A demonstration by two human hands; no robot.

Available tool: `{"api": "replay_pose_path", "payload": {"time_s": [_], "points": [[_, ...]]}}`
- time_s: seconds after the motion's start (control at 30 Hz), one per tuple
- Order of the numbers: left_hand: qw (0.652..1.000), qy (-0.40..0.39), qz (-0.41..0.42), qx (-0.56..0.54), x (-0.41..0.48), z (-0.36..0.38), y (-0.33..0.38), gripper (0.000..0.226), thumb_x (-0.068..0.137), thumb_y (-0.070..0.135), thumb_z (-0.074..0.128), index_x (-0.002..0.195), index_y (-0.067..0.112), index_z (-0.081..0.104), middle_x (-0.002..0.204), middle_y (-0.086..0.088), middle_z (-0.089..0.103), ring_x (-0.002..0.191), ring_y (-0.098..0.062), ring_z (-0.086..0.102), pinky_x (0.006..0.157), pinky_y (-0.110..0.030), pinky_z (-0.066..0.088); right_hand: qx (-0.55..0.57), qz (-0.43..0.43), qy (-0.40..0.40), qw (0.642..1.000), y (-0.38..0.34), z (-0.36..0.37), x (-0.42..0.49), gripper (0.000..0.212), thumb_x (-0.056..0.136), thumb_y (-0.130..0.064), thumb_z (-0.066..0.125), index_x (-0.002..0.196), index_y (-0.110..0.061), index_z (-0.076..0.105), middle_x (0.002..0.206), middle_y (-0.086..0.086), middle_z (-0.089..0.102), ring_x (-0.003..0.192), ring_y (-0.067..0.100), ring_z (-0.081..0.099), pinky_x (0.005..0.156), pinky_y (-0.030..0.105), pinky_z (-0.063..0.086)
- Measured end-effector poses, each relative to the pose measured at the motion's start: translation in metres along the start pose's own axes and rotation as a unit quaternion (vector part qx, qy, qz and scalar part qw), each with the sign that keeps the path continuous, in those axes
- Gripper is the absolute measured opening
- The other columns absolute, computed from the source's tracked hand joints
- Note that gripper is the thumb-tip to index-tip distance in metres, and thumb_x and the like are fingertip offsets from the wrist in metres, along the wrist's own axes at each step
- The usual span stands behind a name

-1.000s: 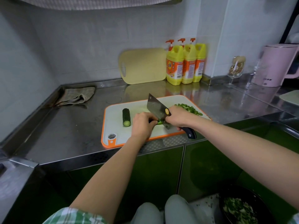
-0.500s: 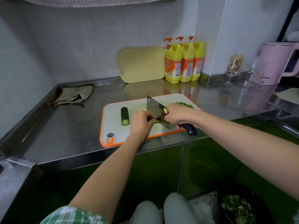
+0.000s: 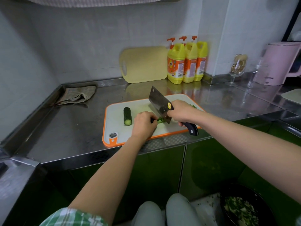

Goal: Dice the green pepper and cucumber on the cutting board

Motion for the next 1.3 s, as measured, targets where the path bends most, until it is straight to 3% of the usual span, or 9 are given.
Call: {"api": "replay_pose_path", "payload": {"time_s": [0.33, 0.63, 0.8, 0.9, 1.17, 1.3], "points": [[1.000, 0.013, 0.008, 0.012, 0.000, -0.002, 0.002, 0.011, 0.087, 0.013, 0.067, 0.092, 0.012, 0.077, 0.094, -0.004, 0.073, 0.089, -0.022, 0.062, 0.082, -0.031, 0.047, -0.092, 0.020, -0.064, 0.993, -0.007, 0.011, -0.014, 0.012, 0.090, -0.002, 0.039, 0.086, -0.003, 0.050, 0.047, 0.011, 0.054, 0.036, 0.018, 0.048, 0.037, 0.014, 0.035], [0.999, 0.019, 0.015, 0.038, -0.001, -0.003, -0.003, 0.014, 0.084, 0.025, 0.071, 0.096, 0.020, 0.076, 0.091, -0.003, 0.070, 0.097, -0.021, 0.056, 0.077, -0.034, 0.047, -0.056, -0.005, 0.011, 0.998, -0.006, 0.020, 0.005, 0.014, 0.093, -0.009, 0.045, 0.079, -0.007, 0.047, 0.057, 0.011, 0.057, 0.042, 0.021, 0.057, 0.039, 0.023, 0.039], [0.994, 0.034, 0.037, 0.101, -0.003, -0.015, -0.006, 0.025, 0.084, 0.027, 0.068, 0.108, 0.023, 0.072, 0.111, 0.000, 0.069, 0.108, -0.022, 0.051, 0.086, -0.034, 0.037, -0.021, -0.008, 0.018, 1.000, -0.008, 0.002, -0.002, 0.012, 0.094, -0.008, 0.042, 0.087, -0.004, 0.051, 0.058, 0.014, 0.055, 0.041, 0.023, 0.052, 0.041, 0.020, 0.039], [0.991, 0.037, 0.027, 0.127, -0.003, -0.018, -0.006, 0.024, 0.087, 0.033, 0.066, 0.109, 0.026, 0.072, 0.107, 0.001, 0.069, 0.105, -0.022, 0.050, 0.083, -0.034, 0.035, -0.055, 0.000, -0.021, 0.998, -0.015, 0.002, -0.008, 0.015, 0.092, -0.005, 0.042, 0.093, 0.001, 0.055, 0.055, 0.015, 0.056, 0.046, 0.025, 0.052, 0.043, 0.021, 0.041], [0.993, 0.035, 0.036, 0.105, -0.002, -0.015, -0.004, 0.014, 0.087, 0.029, 0.068, 0.096, 0.025, 0.077, 0.095, 0.001, 0.071, 0.094, -0.024, 0.050, 0.078, -0.036, 0.040, -0.120, 0.010, -0.045, 0.992, -0.019, 0.021, -0.009, 0.017, 0.088, -0.001, 0.043, 0.073, -0.004, 0.048, 0.036, 0.008, 0.052, 0.036, 0.019, 0.052, 0.037, 0.018, 0.038], [0.994, 0.042, 0.033, 0.092, -0.002, -0.017, -0.005, 0.013, 0.086, 0.026, 0.069, 0.095, 0.024, 0.078, 0.094, 0.001, 0.071, 0.093, -0.024, 0.051, 0.077, -0.034, 0.039, -0.121, 0.006, -0.028, 0.992, -0.020, 0.023, -0.006, 0.015, 0.090, -0.002, 0.044, 0.075, -0.005, 0.047, 0.050, 0.010, 0.056, 0.040, 0.020, 0.054, 0.038, 0.021, 0.039]]}}
Point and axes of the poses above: each hand's wrist, its own x-axis towards the middle knuckle, its own z-axis out of the palm, y = z × x, the point moved 10 cm from there along x, towards the middle knuckle
